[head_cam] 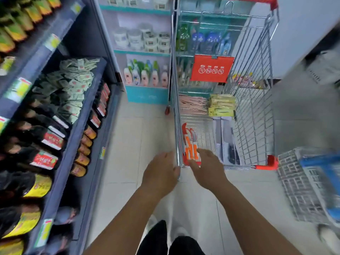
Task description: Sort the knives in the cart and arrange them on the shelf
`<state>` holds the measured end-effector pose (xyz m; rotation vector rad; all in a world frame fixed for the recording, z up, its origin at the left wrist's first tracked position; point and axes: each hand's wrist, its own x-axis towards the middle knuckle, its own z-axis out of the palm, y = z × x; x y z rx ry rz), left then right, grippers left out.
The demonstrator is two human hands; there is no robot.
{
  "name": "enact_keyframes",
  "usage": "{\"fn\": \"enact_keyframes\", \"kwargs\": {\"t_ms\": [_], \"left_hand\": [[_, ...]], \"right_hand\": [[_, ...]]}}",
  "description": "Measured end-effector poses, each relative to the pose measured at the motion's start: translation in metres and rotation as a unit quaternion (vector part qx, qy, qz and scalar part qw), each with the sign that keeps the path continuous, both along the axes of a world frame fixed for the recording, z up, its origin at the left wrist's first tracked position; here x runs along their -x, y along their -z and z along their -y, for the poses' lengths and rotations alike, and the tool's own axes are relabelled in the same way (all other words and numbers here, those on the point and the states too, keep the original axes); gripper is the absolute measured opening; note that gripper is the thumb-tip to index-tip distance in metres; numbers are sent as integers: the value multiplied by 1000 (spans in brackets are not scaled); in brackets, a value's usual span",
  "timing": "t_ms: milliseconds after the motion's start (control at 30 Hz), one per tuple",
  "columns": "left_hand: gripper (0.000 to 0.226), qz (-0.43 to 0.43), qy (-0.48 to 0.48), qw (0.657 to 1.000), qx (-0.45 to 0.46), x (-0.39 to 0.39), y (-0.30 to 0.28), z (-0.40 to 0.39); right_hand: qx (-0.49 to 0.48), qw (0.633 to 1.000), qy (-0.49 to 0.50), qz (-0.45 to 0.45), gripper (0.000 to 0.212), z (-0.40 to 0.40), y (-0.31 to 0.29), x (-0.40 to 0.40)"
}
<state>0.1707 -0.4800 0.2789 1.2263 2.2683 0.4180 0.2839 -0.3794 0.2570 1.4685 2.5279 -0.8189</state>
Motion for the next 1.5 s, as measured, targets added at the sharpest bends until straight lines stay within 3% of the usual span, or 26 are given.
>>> {"fn": "enact_keyframes", "kwargs": {"t_ms": [367, 600, 967, 1233, 1300, 1433, 1500], "left_hand": [[53, 7, 120, 993, -20, -9, 25, -119], [65, 6, 130, 990, 49, -23, 83, -200], [65, 110, 55, 965, 230, -65, 194, -288], [73, 181, 2, 957, 226, -89, 260, -308], [67, 201, -23, 953, 225, -96, 276, -314], [26, 218, -62, 952, 207, -108, 293, -324], [21, 208, -72, 954, 205, -110, 298, -327]], "right_hand": [[0, 992, 129, 1, 55, -96, 22, -30], [45, 990, 134, 2, 55, -183, 74, -49], [189, 963, 177, 74, 52, -270, 192, -73], [205, 956, 156, 142, 78, -279, 247, -76], [208, 954, 164, 138, 88, -279, 257, -78], [193, 956, 175, 136, 100, -281, 267, -78], [190, 957, 175, 132, 99, -281, 269, -78]]}}
